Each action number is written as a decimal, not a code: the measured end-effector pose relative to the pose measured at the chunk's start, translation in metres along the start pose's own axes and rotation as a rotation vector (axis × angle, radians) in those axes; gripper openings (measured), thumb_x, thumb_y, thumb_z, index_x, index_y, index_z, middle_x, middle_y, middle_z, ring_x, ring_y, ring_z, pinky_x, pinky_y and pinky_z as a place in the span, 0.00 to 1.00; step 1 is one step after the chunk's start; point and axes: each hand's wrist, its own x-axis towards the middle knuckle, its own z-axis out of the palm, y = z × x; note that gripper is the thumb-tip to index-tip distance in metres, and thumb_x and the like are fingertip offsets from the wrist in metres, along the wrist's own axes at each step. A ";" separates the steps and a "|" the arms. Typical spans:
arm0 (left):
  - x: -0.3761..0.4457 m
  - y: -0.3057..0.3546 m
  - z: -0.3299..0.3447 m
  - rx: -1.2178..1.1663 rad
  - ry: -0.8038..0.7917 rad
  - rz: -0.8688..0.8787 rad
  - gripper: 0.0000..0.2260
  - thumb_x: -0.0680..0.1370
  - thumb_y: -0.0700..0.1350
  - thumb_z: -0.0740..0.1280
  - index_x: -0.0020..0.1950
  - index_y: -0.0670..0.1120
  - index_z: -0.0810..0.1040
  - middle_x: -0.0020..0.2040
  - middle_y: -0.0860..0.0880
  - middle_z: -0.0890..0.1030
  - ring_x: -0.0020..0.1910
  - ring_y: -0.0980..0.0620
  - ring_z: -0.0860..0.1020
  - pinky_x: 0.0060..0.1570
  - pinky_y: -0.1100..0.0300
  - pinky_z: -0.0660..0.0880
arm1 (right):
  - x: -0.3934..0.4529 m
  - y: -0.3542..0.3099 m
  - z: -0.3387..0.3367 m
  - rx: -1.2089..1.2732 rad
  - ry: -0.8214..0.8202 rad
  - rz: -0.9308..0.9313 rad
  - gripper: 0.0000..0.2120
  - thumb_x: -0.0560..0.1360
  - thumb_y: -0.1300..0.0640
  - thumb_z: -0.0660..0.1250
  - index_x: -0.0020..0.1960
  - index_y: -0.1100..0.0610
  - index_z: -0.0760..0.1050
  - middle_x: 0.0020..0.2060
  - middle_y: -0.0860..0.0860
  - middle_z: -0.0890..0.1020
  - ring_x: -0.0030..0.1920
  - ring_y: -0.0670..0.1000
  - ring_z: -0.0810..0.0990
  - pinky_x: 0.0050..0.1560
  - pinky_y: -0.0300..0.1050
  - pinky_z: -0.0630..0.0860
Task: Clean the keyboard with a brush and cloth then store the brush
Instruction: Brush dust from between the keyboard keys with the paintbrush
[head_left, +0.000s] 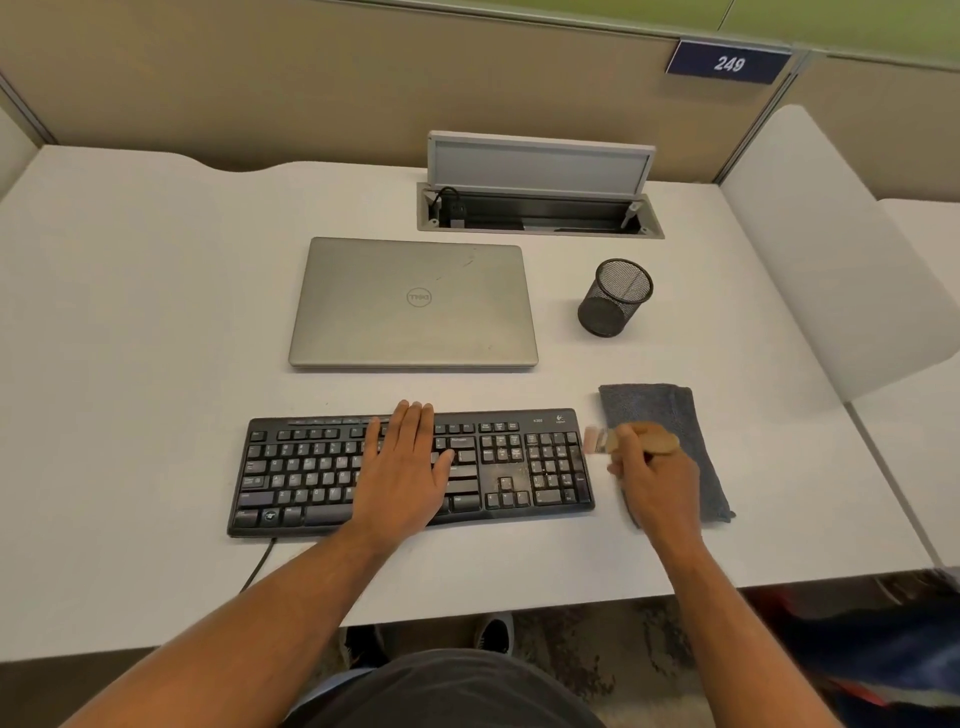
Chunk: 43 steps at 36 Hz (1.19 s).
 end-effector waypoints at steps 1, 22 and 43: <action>0.000 0.000 0.000 0.001 -0.001 0.001 0.34 0.83 0.62 0.40 0.83 0.44 0.53 0.82 0.44 0.59 0.82 0.47 0.53 0.80 0.40 0.51 | 0.005 -0.005 0.000 0.003 -0.015 -0.019 0.09 0.85 0.51 0.63 0.49 0.47 0.80 0.37 0.45 0.85 0.38 0.31 0.81 0.37 0.29 0.70; -0.001 0.002 -0.004 0.009 -0.021 0.005 0.34 0.83 0.62 0.39 0.84 0.45 0.50 0.83 0.45 0.55 0.83 0.47 0.49 0.80 0.41 0.45 | 0.031 -0.044 0.056 -0.006 -0.080 -0.026 0.16 0.85 0.48 0.61 0.49 0.57 0.82 0.38 0.51 0.84 0.40 0.49 0.83 0.43 0.47 0.80; -0.001 0.001 -0.003 0.016 0.003 0.006 0.33 0.84 0.62 0.41 0.83 0.44 0.55 0.82 0.44 0.60 0.82 0.46 0.53 0.80 0.40 0.50 | 0.031 -0.043 0.061 -0.130 -0.291 -0.045 0.24 0.84 0.50 0.59 0.37 0.62 0.80 0.30 0.57 0.83 0.34 0.59 0.83 0.41 0.59 0.83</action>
